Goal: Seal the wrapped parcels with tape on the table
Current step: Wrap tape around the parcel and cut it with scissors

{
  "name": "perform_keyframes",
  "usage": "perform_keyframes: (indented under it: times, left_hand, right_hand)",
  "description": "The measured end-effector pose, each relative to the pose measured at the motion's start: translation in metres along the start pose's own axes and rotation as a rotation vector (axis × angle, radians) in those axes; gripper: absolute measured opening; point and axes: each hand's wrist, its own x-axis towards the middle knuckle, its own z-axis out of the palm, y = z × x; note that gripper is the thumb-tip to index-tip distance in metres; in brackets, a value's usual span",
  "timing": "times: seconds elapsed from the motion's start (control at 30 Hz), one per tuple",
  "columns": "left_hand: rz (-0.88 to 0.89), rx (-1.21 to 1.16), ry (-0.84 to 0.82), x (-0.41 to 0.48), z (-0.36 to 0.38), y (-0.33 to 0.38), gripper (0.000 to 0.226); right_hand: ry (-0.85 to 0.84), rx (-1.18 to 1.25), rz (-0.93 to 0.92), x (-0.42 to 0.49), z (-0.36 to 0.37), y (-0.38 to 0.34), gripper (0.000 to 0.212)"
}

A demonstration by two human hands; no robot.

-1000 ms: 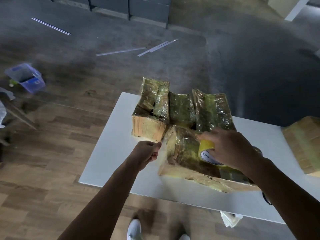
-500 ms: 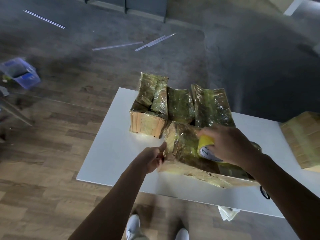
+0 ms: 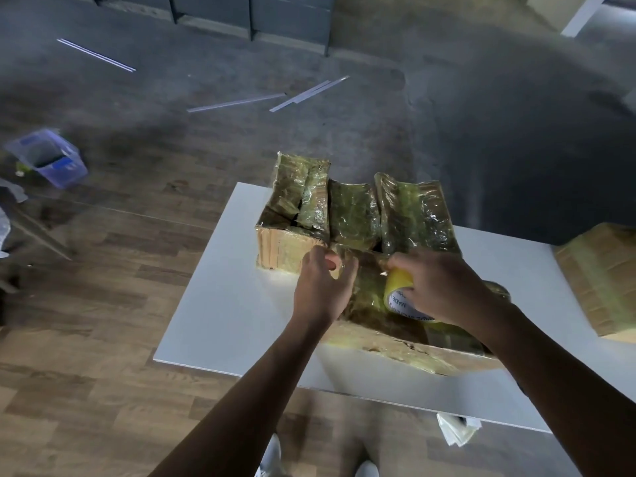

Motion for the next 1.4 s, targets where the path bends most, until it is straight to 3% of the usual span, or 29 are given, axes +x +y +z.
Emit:
perform_keyframes:
  times: [0.13, 0.27, 0.37, 0.53, 0.67, 0.83, 0.9, 0.97, 1.03, 1.13, 1.27, 1.4]
  left_hand:
    - [0.018, 0.134, 0.035, -0.003, 0.014, 0.002, 0.044]
    - [0.022, 0.181, 0.105, -0.008, 0.018, 0.005, 0.041]
    - [0.045, 0.225, 0.169, -0.012, 0.021, 0.008, 0.039]
    - [0.048, 0.339, 0.204, -0.014, 0.023, 0.011, 0.035]
    - [0.081, 0.433, 0.205, -0.015, 0.021, 0.009, 0.037]
    - [0.102, 0.554, 0.212, -0.017, 0.021, 0.014, 0.038]
    - [0.19, 0.673, 0.251, -0.019, 0.021, 0.015, 0.034]
    - [0.389, 0.819, 0.253, -0.022, 0.024, 0.013, 0.026]
    - [0.593, 0.894, 0.221, -0.028, 0.028, 0.01, 0.023]
    - [0.669, 0.929, 0.2, -0.038, 0.027, 0.012, 0.012]
    - [0.688, 0.875, 0.009, -0.054, 0.031, 0.008, 0.03]
    - [0.674, 0.887, -0.001, -0.067, 0.04, -0.005, 0.056]
  right_hand:
    - [-0.033, 0.016, 0.002, 0.001, 0.001, 0.001, 0.048]
    - [-0.045, 0.256, -0.098, -0.002, 0.0, 0.007, 0.065]
    - [0.026, 0.415, -0.193, -0.012, 0.004, 0.024, 0.063]
    - [0.075, 0.687, -0.155, -0.025, 0.03, 0.049, 0.065]
    - [-0.001, 0.449, -0.247, -0.027, 0.009, 0.064, 0.057]
    - [-0.227, 0.161, -0.143, -0.029, -0.018, 0.07, 0.05]
    - [-0.211, 0.071, -0.13, -0.025, -0.02, 0.061, 0.05]
    - [-0.154, 0.03, -0.132, -0.026, -0.021, 0.055, 0.055]
    - [-0.111, 0.046, -0.154, -0.033, -0.016, 0.052, 0.058]
    - [-0.031, 0.127, -0.2, -0.039, -0.009, 0.047, 0.049]
    - [0.039, 0.229, -0.181, -0.034, -0.003, 0.054, 0.039]
    - [0.034, 0.461, -0.135, -0.035, 0.004, 0.067, 0.041]
